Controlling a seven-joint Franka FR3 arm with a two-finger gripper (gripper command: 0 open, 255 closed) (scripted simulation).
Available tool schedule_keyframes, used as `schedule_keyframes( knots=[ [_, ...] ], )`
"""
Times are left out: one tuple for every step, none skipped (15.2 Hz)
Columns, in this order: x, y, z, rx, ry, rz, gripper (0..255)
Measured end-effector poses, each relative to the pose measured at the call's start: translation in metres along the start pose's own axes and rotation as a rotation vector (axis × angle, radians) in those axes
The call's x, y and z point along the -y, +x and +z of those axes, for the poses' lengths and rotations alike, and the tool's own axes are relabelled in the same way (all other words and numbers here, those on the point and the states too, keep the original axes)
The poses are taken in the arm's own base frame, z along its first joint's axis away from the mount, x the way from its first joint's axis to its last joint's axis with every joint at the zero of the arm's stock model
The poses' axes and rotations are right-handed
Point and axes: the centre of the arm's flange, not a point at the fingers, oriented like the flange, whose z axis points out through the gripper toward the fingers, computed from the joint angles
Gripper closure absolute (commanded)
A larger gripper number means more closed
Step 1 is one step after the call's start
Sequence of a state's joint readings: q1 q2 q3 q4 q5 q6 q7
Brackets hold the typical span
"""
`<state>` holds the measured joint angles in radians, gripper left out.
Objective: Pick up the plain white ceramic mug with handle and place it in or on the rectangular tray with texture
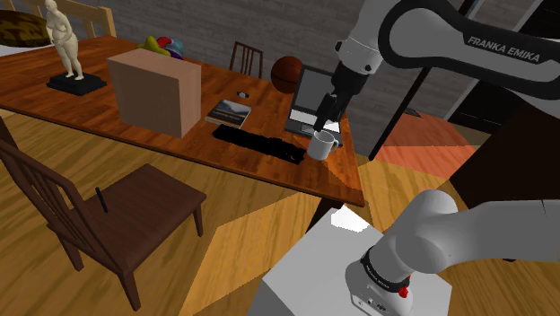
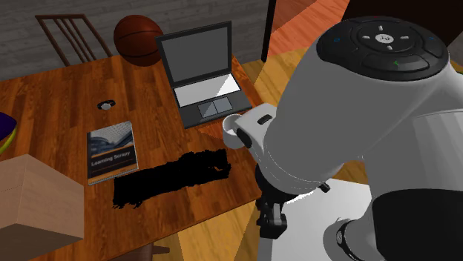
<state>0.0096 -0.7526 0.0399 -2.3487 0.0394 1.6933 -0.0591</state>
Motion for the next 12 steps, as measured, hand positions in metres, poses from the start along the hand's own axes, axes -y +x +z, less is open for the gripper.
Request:
schedule_keyframes(
  knots=[
    [0.0,0.0,0.0,0.0,0.0,0.0,0],
    [-0.004,0.0,0.003,0.001,0.0,-0.001,0],
    [-0.012,0.002,0.011,0.004,0.0,-0.002,0],
    [-0.024,0.005,0.016,0.006,0.0,-0.003,0],
    [-0.032,0.007,0.023,0.009,0.0,-0.004,0],
    [-0.041,0.01,0.033,0.012,0.0,-0.006,0],
    [-0.05,0.011,0.038,0.015,0.0,-0.007,0],
    [-0.063,0.013,0.045,0.017,-0.001,-0.009,0],
    [-0.076,0.013,0.053,0.02,-0.001,-0.011,0],
    [-0.084,0.017,0.061,0.022,-0.001,-0.013,0],
    [-0.094,0.021,0.069,0.025,-0.001,-0.014,0],
    [-0.103,0.024,0.075,0.028,-0.002,-0.016,0]
  ],
)
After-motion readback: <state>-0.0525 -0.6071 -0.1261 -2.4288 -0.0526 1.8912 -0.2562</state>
